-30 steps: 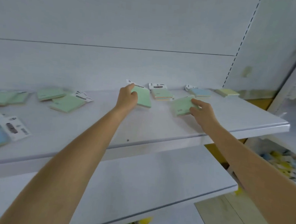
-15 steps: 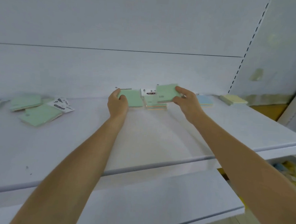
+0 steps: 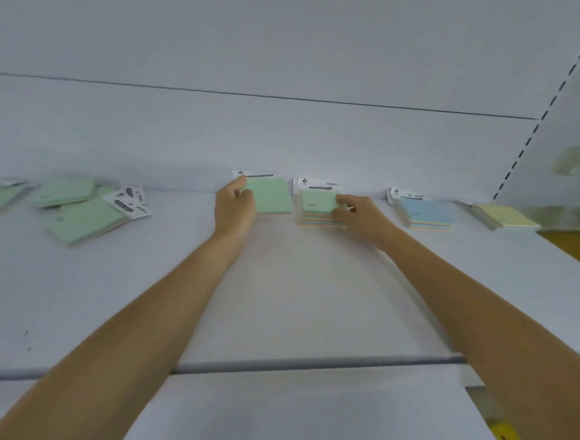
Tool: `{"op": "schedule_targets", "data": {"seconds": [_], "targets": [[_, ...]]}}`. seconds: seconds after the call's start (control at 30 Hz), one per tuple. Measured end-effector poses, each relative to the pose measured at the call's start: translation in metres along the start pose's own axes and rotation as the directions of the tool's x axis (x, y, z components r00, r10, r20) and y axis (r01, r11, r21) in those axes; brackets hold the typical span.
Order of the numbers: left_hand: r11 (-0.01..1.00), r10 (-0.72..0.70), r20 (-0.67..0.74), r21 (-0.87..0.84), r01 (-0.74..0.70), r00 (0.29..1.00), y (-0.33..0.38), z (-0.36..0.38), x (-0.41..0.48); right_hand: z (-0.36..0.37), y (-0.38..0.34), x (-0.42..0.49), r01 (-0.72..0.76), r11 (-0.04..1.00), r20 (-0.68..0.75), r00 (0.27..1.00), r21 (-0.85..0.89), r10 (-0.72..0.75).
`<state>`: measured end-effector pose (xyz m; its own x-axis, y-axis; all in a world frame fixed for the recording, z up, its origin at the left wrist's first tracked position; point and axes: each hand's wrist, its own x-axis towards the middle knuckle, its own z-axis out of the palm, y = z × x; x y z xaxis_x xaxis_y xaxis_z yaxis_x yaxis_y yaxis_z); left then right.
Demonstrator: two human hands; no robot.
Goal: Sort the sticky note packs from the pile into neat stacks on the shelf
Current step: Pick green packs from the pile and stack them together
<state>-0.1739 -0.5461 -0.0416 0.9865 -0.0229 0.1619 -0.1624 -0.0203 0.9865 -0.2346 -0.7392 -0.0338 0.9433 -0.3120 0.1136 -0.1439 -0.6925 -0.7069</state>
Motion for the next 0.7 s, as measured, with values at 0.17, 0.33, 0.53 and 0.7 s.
{"op": "schedule_targets", "data": {"seconds": [0.17,0.33,0.53,0.7], "targets": [[0.999,0.007,0.079,-0.038,-0.004,0.997,0.029,0.029,-0.003,-0.018,0.036,-0.002,0.006,0.982,-0.027,1.000,-0.188,-0.011],[0.994,0.077,0.139,0.073,-0.087,0.987,0.040,0.063,-0.002,-0.021,0.051,-0.001,0.037,0.895,0.092,0.996,-0.445,0.004],[0.965,0.096,0.251,0.215,-0.153,0.963,0.009,0.079,0.007,-0.019,0.055,0.002,0.069,0.888,0.111,0.994,-0.455,-0.020],[0.895,0.056,0.321,0.404,-0.190,0.945,-0.007,0.084,0.012,-0.019,0.056,0.004,0.080,0.889,0.110,0.993,-0.450,-0.034]]}}
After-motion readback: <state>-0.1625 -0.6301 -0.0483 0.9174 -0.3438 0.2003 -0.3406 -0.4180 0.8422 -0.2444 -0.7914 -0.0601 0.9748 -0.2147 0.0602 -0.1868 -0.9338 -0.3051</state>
